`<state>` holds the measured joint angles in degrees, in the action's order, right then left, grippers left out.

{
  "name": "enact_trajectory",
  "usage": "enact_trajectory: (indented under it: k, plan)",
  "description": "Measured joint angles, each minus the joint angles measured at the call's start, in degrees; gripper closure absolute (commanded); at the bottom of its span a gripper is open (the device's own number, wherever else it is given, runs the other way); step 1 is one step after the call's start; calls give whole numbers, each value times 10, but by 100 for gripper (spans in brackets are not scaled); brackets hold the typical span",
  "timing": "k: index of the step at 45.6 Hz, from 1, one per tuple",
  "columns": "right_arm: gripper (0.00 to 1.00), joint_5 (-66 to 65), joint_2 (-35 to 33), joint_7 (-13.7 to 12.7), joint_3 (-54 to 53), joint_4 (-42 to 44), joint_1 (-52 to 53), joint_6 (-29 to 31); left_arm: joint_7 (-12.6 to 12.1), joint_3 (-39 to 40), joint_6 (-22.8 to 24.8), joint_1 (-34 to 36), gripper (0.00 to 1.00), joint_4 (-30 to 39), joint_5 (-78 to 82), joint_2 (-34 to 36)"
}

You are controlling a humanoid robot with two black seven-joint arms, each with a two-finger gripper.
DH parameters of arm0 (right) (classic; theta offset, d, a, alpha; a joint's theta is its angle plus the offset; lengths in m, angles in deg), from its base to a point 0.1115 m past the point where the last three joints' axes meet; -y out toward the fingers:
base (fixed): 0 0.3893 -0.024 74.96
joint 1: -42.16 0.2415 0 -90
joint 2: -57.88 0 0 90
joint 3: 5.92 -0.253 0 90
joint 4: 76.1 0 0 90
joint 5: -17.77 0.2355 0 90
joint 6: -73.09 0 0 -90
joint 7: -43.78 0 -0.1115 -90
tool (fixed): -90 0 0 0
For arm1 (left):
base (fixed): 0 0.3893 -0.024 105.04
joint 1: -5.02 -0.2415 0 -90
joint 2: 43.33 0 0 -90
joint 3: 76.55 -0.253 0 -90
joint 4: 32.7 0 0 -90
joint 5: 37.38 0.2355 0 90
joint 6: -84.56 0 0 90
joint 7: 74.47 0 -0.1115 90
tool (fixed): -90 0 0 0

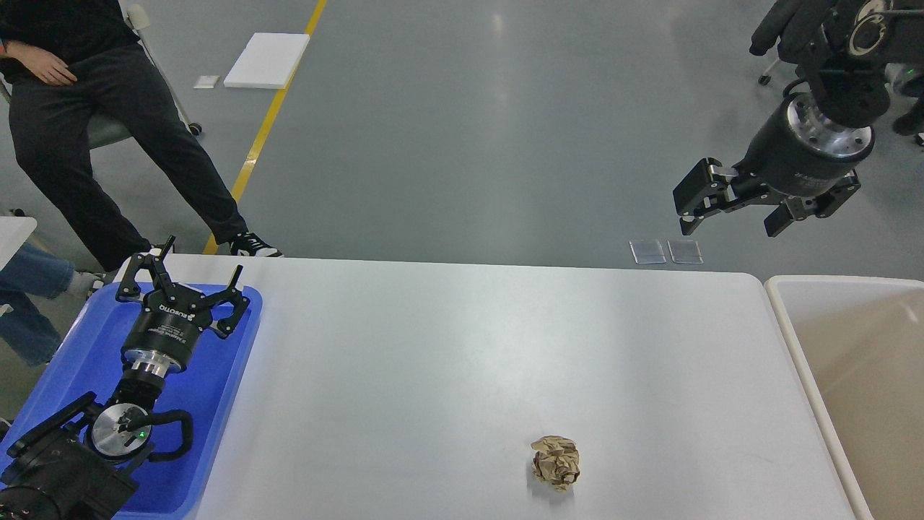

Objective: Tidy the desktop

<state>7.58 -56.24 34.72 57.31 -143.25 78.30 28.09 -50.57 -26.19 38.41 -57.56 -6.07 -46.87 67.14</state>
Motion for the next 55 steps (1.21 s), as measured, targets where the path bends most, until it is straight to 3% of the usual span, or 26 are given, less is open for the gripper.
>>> enact_trajectory:
  k: [55]
  plan:
    - [0,1,9,0,25,0,7,0,-1,0,0,0,1,0,0,0]
